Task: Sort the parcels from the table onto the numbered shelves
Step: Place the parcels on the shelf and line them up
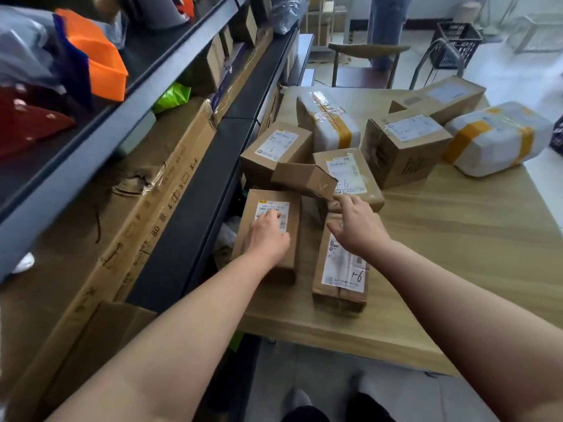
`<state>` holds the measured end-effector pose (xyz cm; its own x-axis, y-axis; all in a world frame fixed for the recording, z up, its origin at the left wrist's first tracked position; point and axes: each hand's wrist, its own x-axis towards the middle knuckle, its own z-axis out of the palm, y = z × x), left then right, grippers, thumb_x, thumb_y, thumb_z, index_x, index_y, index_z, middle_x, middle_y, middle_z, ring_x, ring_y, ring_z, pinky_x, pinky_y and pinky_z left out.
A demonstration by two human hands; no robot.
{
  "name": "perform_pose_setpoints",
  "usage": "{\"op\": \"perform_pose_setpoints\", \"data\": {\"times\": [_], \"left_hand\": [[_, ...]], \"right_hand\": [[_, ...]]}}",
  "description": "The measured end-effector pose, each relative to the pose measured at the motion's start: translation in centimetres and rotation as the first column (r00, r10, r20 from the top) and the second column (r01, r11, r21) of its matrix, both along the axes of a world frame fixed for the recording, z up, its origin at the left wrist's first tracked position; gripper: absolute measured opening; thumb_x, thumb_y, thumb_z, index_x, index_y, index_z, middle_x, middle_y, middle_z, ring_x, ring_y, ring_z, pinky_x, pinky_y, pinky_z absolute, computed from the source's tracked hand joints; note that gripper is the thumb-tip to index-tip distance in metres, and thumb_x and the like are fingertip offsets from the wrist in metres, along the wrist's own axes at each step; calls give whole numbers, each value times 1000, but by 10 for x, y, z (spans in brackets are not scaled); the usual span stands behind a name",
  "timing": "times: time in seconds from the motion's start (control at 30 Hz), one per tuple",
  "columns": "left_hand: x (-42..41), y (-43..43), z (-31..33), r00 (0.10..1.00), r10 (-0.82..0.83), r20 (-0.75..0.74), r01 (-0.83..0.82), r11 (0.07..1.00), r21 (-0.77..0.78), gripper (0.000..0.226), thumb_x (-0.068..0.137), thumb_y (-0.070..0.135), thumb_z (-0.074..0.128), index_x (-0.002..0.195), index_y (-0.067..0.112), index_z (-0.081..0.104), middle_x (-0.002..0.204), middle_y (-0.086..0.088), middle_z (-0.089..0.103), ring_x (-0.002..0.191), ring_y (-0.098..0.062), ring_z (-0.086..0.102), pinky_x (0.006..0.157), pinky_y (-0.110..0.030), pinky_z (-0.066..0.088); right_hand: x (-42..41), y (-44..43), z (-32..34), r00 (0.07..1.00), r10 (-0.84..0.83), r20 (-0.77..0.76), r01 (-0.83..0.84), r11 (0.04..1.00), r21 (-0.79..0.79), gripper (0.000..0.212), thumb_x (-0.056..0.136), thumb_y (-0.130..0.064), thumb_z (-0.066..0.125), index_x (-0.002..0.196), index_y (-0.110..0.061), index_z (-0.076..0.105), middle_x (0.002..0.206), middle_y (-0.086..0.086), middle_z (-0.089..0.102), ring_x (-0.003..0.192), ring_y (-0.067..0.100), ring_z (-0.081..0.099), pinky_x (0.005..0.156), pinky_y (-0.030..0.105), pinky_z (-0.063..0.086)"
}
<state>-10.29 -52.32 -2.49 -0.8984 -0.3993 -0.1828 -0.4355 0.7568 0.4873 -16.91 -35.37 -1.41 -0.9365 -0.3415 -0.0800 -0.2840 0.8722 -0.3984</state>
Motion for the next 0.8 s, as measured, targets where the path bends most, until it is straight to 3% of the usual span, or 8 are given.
{"op": "perform_pose_setpoints", "data": {"times": [0.23, 0.33, 0.43, 0.6, 0.8], "left_hand": [[-2, -13, 0, 999, 45, 27, -46, 999, 11, 52, 92, 28, 64, 139, 25, 41, 139, -1, 48, 116, -20, 55, 85, -40, 56], [-2, -18, 5, 996, 88, 25, -89, 995, 46, 52, 93, 26, 63, 139, 24, 40, 135, -1, 50, 110, -17, 57, 78, -33, 57], [-6, -20, 9, 993, 117, 14, -118, 991, 64, 50, 94, 25, 61, 139, 24, 41, 135, 0, 51, 102, -11, 55, 61, -18, 46], [-14, -17, 6, 980, 194, 39, -198, 960, 197, 49, 94, 27, 62, 138, 27, 40, 131, 0, 53, 103, -16, 62, 71, -31, 60], [-30, -4, 11, 932, 361, 37, -343, 843, 414, 39, 98, 41, 50, 133, 25, 45, 121, -1, 59, 102, -21, 62, 86, -45, 57]], "right_hand": [[-40, -30, 3, 999, -33, 3, 33, 996, -78, 87, 85, -28, 69, 152, -18, 15, 149, 8, 36, 136, 27, 35, 111, 44, 32], [-56, -36, -3, 1000, -22, 8, 23, 997, -74, 89, 83, -29, 70, 152, -18, 14, 148, 8, 38, 136, 27, 35, 112, 46, 32], [-68, -41, -8, 1000, -6, -13, 6, 997, -73, 75, 83, -30, 69, 145, -22, 27, 136, 6, 48, 126, 27, 44, 105, 48, 36], [-74, -36, -8, 990, 37, -138, -55, 990, -132, 61, 80, -28, 67, 135, -31, 41, 125, -1, 54, 117, 24, 48, 97, 44, 36], [-54, -9, -1, 904, 160, -397, -247, 952, -179, 59, 72, -24, 71, 127, -30, 51, 129, -5, 56, 122, 23, 47, 103, 43, 29]]}}
